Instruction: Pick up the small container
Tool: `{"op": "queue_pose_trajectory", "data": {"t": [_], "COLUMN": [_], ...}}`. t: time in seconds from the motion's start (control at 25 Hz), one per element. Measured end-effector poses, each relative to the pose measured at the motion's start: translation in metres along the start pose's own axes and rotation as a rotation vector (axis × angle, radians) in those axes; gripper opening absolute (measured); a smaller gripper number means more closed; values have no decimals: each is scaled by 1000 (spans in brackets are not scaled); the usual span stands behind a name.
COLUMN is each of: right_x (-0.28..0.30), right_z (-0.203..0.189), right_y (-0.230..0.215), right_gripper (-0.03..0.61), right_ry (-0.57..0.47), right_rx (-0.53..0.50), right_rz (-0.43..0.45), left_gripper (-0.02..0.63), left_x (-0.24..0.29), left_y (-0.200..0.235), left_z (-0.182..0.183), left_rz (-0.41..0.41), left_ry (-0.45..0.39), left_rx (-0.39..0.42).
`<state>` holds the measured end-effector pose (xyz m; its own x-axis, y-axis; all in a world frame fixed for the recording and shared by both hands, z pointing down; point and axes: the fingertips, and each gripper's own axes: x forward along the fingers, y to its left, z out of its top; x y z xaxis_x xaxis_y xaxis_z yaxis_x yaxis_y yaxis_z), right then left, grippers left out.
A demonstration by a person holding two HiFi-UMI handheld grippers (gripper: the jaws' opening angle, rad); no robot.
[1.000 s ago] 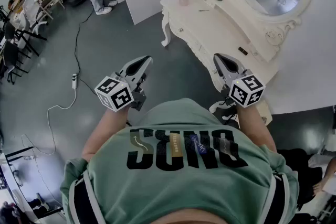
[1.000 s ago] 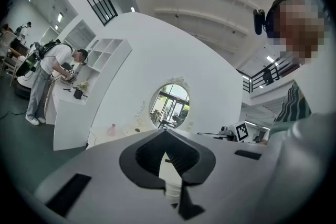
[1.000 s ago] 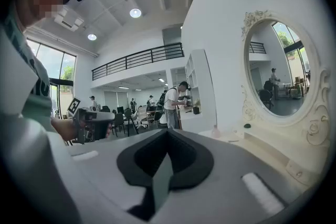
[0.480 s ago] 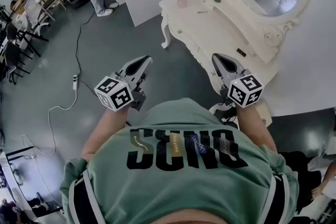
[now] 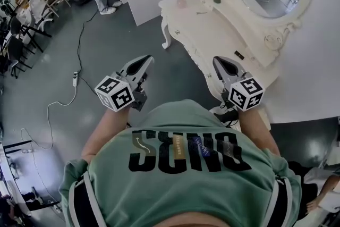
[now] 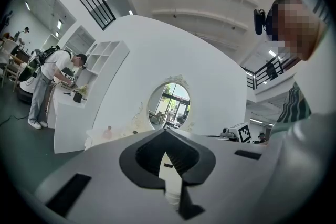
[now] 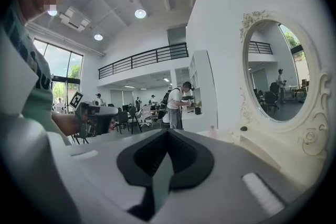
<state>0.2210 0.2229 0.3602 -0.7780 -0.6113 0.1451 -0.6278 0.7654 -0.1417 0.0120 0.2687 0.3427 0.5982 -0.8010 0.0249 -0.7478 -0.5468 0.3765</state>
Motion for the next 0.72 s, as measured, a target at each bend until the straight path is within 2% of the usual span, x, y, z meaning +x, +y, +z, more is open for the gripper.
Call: {"op": "queue_pose_trajectory", "data": {"t": [0.24, 0.4, 0.56, 0.72], "right_x": [-12, -4, 25, 75], "right_z": [-8, -17, -20, -17], "right_y": [-20, -33, -38, -52], "right_gripper": [9, 9, 9, 9], "right_ry": [17, 31, 32, 13], "right_rx": [3, 35, 48, 55], "right_rz": [18, 14, 4, -15], "left_gripper": [0, 0, 0, 0], "left_x": [14, 22, 30, 51], "left_y": [-12, -2, 31, 83], "left_z": [-9, -16, -13, -3], "left_rz": [17, 26, 15, -22], "left_ry": [4, 28, 37, 46], "left_rx": [-11, -31, -47, -50]}}
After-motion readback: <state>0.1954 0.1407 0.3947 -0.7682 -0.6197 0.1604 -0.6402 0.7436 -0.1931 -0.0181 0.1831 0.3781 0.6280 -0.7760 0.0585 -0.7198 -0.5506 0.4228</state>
